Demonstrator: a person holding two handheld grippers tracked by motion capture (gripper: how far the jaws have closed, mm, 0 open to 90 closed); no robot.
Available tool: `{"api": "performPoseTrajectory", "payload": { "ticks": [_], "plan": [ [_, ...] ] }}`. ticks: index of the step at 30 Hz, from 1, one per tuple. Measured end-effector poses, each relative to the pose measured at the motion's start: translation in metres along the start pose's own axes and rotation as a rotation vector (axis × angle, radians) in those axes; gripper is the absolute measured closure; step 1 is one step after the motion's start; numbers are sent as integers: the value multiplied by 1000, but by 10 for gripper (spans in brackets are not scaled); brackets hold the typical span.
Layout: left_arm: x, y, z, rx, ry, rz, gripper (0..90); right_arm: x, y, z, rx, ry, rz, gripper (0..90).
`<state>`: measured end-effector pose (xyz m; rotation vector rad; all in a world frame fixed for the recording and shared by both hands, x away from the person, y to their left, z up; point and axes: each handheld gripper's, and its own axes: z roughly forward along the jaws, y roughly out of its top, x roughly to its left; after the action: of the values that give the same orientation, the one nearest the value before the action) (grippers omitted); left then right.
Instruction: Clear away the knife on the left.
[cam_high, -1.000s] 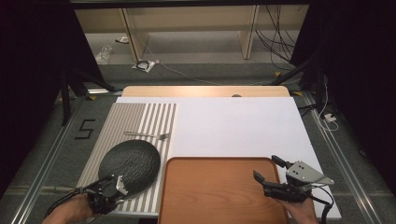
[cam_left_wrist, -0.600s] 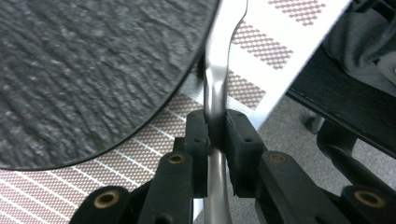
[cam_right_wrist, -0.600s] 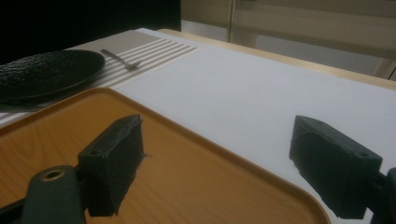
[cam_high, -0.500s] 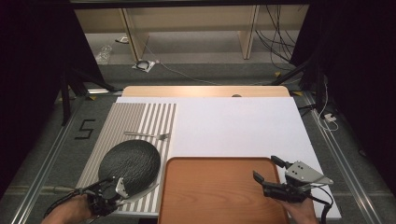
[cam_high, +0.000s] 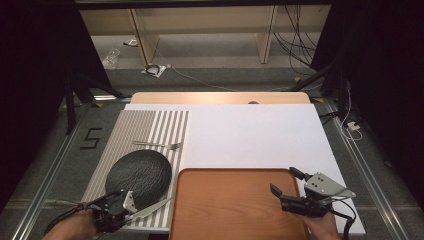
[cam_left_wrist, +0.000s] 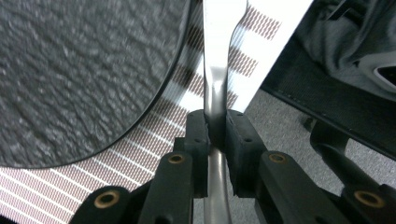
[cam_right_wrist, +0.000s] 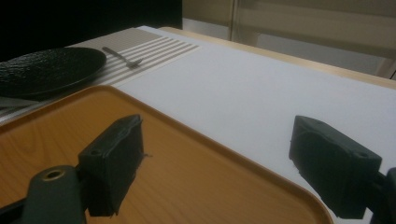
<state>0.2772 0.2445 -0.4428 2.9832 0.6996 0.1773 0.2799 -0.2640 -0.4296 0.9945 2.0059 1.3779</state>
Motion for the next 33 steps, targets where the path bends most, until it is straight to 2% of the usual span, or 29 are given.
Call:
{"api": "performPoseTrajectory", "payload": {
  "ticks": [1, 5, 8, 12, 20, 24, 26, 29, 33],
  "plan": [
    [-1, 2, -2, -1, 2, 9, 799, 0, 0, 0, 1, 0, -1, 188],
    [-4, 10, -10, -75, -16, 6, 799, 0, 0, 0, -3, -2, 3, 188],
    [-7, 20, -16, -124, -5, 3, 799, 0, 0, 0, -1, -2, 2, 188],
    [-7, 33, -20, -194, -6, -34, 799, 0, 1, -1, -2, -3, 2, 188],
    [-9, 59, -19, -255, -23, -71, 799, 0, 0, -1, -5, -4, 5, 188],
    [-12, 71, -19, -278, -56, -80, 799, 0, 0, -1, -3, -3, 5, 188],
    [-14, 78, -19, -279, -80, -68, 798, 0, 0, -1, -5, -3, 5, 188],
    [-15, 83, -18, -282, -77, -75, 798, 0, 0, -1, -6, -4, 4, 188],
    [-19, 96, -19, -297, -94, -60, 798, 0, 0, -1, -5, -4, 4, 188]
  ]
}}
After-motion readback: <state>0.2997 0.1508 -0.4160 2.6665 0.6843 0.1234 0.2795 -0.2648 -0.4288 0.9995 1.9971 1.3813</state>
